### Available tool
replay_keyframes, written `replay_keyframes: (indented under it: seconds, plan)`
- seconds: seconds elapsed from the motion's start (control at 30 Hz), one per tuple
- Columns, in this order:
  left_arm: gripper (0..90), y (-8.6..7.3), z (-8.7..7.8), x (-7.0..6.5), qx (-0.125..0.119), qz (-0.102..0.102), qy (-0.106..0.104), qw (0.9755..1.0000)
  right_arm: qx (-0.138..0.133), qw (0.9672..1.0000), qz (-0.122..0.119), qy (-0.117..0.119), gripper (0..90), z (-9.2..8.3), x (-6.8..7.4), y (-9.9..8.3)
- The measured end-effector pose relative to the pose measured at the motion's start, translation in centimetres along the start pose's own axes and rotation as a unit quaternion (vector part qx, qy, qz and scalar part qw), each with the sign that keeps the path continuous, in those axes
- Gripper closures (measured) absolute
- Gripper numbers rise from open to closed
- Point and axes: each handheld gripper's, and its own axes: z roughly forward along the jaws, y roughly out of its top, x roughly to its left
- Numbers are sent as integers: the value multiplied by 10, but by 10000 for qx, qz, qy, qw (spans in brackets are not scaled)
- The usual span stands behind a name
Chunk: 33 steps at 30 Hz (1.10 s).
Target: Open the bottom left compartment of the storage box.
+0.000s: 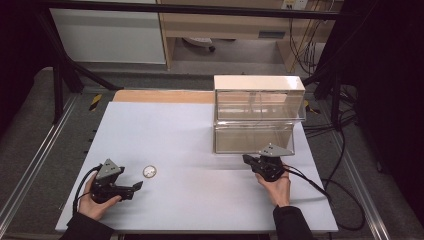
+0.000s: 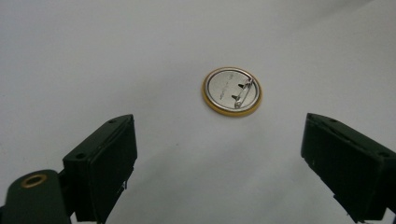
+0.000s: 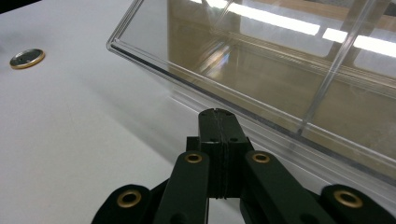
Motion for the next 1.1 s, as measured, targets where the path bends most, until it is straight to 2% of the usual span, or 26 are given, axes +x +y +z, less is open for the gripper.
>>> replay_keyframes:
  seconds: [0.43,1.1]
  plan:
    - [103,0,-1,0,-8,-1,19,10000,-69,10000,54,45,900,-4,1,1]
    - [103,0,0,0,4,16,12,10000,-192,9996,164,-126,900,-3,6,-1]
